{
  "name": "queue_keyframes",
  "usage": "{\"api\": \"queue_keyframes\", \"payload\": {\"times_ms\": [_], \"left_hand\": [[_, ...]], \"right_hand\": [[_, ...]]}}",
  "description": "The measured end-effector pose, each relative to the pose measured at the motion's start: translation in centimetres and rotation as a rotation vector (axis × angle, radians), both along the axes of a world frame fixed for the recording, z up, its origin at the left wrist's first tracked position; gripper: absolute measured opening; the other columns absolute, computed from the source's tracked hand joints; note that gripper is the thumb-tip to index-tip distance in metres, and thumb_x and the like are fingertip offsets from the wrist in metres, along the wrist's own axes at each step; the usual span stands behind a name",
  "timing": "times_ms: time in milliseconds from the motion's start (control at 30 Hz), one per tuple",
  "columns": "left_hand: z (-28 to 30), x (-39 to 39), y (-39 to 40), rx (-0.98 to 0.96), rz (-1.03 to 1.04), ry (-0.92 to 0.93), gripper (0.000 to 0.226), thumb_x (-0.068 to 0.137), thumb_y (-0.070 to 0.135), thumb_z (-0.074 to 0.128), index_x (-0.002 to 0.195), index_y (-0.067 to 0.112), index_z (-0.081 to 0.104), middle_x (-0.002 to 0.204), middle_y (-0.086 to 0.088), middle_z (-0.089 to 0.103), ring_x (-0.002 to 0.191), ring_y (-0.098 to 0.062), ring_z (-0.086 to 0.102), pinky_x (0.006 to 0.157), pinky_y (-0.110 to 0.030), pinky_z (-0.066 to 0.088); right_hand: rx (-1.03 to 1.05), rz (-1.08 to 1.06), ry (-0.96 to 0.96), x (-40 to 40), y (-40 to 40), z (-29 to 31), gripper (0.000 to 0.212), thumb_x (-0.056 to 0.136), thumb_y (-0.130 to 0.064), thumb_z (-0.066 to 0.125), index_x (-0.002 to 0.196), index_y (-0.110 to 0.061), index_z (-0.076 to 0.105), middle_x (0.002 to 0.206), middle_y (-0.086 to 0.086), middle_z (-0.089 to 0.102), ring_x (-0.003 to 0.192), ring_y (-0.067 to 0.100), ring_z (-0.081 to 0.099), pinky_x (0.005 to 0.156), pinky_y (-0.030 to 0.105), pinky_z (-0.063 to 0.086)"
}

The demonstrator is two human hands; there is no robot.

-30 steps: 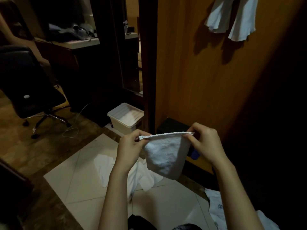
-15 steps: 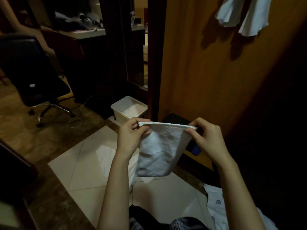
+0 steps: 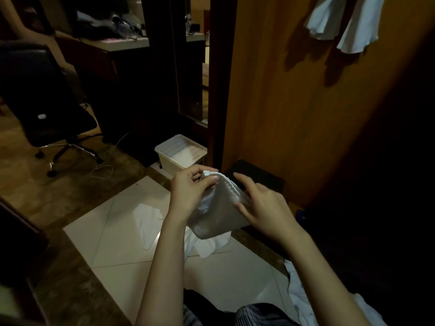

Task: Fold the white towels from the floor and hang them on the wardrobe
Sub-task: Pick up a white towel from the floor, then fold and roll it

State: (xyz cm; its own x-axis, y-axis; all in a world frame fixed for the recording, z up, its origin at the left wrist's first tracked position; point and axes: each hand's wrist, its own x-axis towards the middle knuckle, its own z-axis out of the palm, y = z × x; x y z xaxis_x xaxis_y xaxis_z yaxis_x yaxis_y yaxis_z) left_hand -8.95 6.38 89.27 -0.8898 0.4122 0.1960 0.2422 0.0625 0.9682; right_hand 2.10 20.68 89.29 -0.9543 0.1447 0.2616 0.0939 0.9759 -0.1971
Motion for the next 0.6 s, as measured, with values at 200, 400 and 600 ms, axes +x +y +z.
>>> {"api": "queue_keyframes", "payload": {"times_ms": [200,400,600], "left_hand": [[0.1,-0.4,0.2,0.003,-0.003,0.023,0.023,0.084,0.007,0.069,0.084,0.030,0.069,0.090,0.004,0.072,0.091,-0.011,0.067,0.079,-0.024,0.054],[0.8,-0.2,0.4,0.041,-0.117,-0.026,0.021,0.083,0.003,0.068,0.085,0.023,0.070,0.087,0.003,0.072,0.084,-0.004,0.068,0.069,-0.016,0.051],[0.7,-0.1,0.0,0.096,-0.120,-0.094,0.017,0.082,0.005,0.070,0.088,0.021,0.071,0.086,0.000,0.074,0.086,-0.013,0.071,0.073,-0.023,0.057]], "right_hand": [[0.159,0.325,0.088,0.2,0.3,1.1,0.036,0.087,-0.019,0.043,0.119,-0.020,0.061,0.074,0.000,0.063,0.063,0.015,0.059,0.054,0.023,0.042],[0.083,0.452,-0.122,0.3,0.2,4.5,0.039,0.090,-0.018,0.055,0.129,-0.022,0.053,0.103,-0.002,0.059,0.088,0.011,0.053,0.062,0.012,0.032],[0.237,0.451,0.017,-0.5,2.3,5.4,0.021,0.079,-0.041,0.064,0.083,-0.022,0.072,0.077,-0.004,0.064,0.072,0.013,0.058,0.059,0.027,0.045]]}}
